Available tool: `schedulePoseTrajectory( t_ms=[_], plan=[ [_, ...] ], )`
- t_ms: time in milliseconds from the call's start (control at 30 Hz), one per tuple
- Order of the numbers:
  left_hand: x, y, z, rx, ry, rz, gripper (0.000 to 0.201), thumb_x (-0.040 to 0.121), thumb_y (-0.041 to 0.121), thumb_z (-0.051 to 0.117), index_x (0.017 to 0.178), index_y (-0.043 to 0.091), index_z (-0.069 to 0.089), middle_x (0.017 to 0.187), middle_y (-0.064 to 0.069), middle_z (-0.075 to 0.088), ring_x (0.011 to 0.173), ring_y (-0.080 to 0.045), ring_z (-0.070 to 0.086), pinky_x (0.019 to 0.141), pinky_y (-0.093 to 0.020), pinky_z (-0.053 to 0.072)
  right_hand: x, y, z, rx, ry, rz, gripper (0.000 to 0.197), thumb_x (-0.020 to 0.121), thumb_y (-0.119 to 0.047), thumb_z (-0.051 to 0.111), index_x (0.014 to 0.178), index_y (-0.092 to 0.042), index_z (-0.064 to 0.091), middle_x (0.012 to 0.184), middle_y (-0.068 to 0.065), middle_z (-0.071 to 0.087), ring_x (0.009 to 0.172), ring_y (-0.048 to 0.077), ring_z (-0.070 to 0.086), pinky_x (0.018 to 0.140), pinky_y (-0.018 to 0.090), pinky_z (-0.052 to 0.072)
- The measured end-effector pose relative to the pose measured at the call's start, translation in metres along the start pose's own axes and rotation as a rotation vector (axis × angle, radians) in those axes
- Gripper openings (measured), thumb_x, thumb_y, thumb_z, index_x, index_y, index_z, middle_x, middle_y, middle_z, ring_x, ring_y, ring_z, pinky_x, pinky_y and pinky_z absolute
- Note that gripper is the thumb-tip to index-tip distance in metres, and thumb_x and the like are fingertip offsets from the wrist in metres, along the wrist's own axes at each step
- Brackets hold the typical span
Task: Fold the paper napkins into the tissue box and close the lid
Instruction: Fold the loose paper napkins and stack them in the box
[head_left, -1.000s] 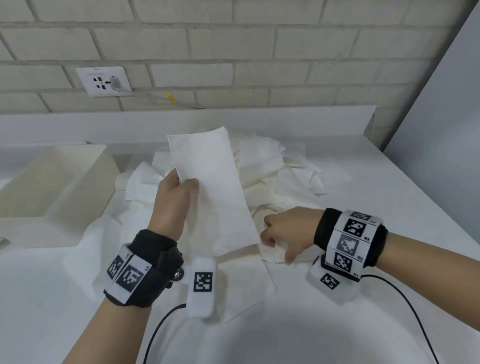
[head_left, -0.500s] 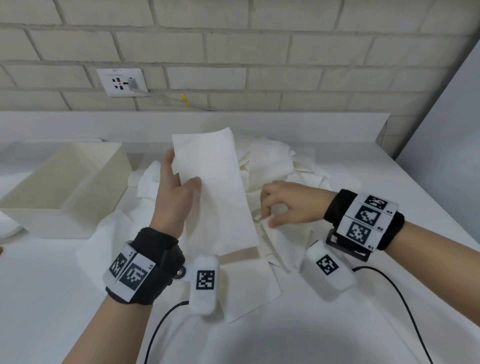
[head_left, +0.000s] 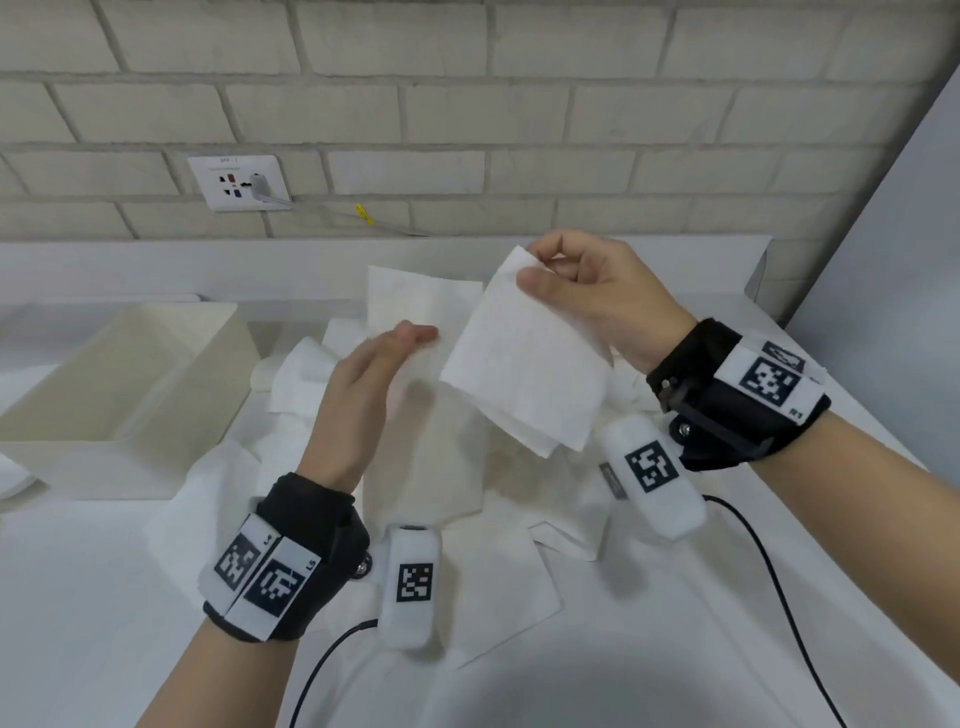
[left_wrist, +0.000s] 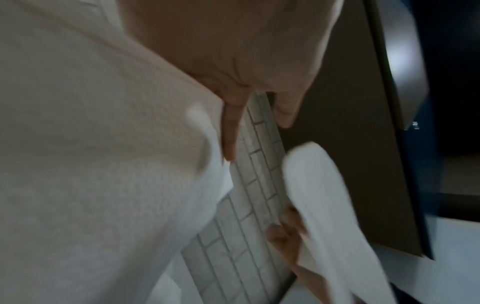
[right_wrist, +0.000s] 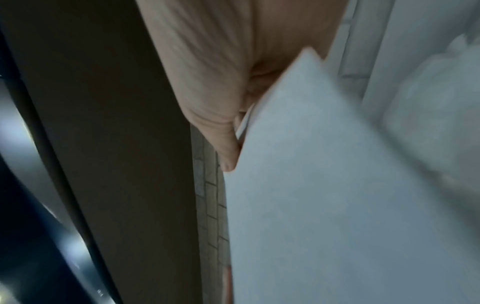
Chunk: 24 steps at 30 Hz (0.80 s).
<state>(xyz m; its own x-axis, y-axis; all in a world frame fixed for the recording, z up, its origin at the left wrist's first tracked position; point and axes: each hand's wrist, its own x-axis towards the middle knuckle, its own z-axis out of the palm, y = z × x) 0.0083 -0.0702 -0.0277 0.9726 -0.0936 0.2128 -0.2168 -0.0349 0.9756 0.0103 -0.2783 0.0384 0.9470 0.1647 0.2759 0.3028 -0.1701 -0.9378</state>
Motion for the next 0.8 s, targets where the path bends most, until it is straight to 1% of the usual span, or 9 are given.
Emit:
schedulePoseTrajectory(
  t_ms=[67,133,267,400,467,567,667,733,800],
  plan=[
    [-0.004,0.007,0.008,-0.042,-0.106,-0.002,0.04,0.086,0.052,0.055,0.101,0.02,0.073,0.111,0.007,0.07,0.11,-0.008,0.06,0.097,-0.025,0.042,0.002,-0.003,0.007,-0.038,0.02,0.001,0.01,0.091,-0.011,0.057,0.083,-0.017,0.056,0.071,0.007,0.063,0.056,0.013,0.057,0.054,0.022,0.046],
    [-0.008,0.015,0.017,-0.092,-0.147,0.009,0.023,0.088,0.036,0.062,0.089,0.015,0.072,0.092,0.008,0.072,0.089,-0.007,0.065,0.081,-0.018,0.048,0.004,-0.002,0.013,-0.115,0.032,0.002,0.009,0.091,-0.014,0.057,0.083,-0.018,0.055,0.073,0.015,0.062,0.057,0.019,0.055,0.052,0.023,0.043],
    [-0.004,0.013,0.018,-0.084,-0.008,0.024,0.014,0.09,0.017,0.06,0.082,0.015,0.071,0.076,0.008,0.072,0.07,-0.007,0.066,0.062,-0.016,0.049,0.0,0.004,0.016,-0.177,-0.006,0.076,0.008,0.088,-0.017,0.062,0.092,-0.014,0.055,0.083,0.014,0.067,0.059,0.02,0.06,0.05,0.026,0.046],
    [0.001,0.007,0.004,-0.138,0.089,-0.012,0.017,0.092,0.017,0.059,0.081,0.011,0.07,0.073,0.005,0.07,0.066,-0.01,0.063,0.059,-0.018,0.048,-0.009,0.008,0.012,-0.163,-0.103,0.096,0.009,0.087,-0.008,0.062,0.083,-0.012,0.055,0.076,0.014,0.062,0.041,0.013,0.053,0.039,0.021,0.037],
    [0.0,0.005,0.003,-0.156,0.104,-0.004,0.017,0.093,0.016,0.058,0.081,0.011,0.07,0.071,0.006,0.069,0.064,-0.009,0.062,0.058,-0.017,0.047,-0.009,0.009,0.012,-0.127,-0.069,0.08,0.009,0.088,-0.005,0.06,0.082,-0.011,0.057,0.072,0.011,0.061,0.042,0.013,0.055,0.038,0.021,0.038],
    [-0.003,0.004,0.004,-0.163,0.083,0.021,0.015,0.092,0.013,0.057,0.083,0.011,0.069,0.071,0.01,0.07,0.068,-0.006,0.064,0.062,-0.015,0.047,-0.007,0.007,0.012,-0.045,0.052,0.055,0.012,0.089,-0.003,0.058,0.086,-0.013,0.054,0.058,-0.006,0.056,0.039,0.017,0.057,0.035,0.021,0.039],
    [-0.006,0.004,0.005,-0.172,0.024,0.028,0.024,0.089,0.012,0.061,0.068,0.021,0.07,0.068,0.013,0.069,0.07,-0.003,0.064,0.068,-0.014,0.046,-0.004,0.005,0.01,-0.084,0.117,0.005,0.016,0.09,-0.004,0.057,0.089,-0.02,0.053,0.052,-0.01,0.053,0.038,0.019,0.055,0.036,0.021,0.037],
    [-0.008,0.006,0.004,-0.173,-0.019,0.02,0.032,0.085,0.013,0.063,0.056,0.024,0.069,0.064,0.013,0.067,0.067,-0.003,0.063,0.065,-0.012,0.045,-0.004,0.005,0.009,-0.171,0.144,-0.041,0.017,0.091,-0.008,0.056,0.089,-0.024,0.056,0.056,-0.01,0.054,0.037,0.017,0.054,0.036,0.021,0.035],
    [-0.009,0.007,0.004,-0.197,-0.051,0.005,0.028,0.083,0.016,0.064,0.056,0.022,0.07,0.069,0.01,0.068,0.068,-0.005,0.063,0.064,-0.013,0.047,-0.003,0.005,0.008,-0.245,0.166,-0.071,0.019,0.091,-0.01,0.056,0.087,-0.028,0.056,0.059,-0.01,0.056,0.037,0.015,0.053,0.036,0.021,0.034]
  ],
)
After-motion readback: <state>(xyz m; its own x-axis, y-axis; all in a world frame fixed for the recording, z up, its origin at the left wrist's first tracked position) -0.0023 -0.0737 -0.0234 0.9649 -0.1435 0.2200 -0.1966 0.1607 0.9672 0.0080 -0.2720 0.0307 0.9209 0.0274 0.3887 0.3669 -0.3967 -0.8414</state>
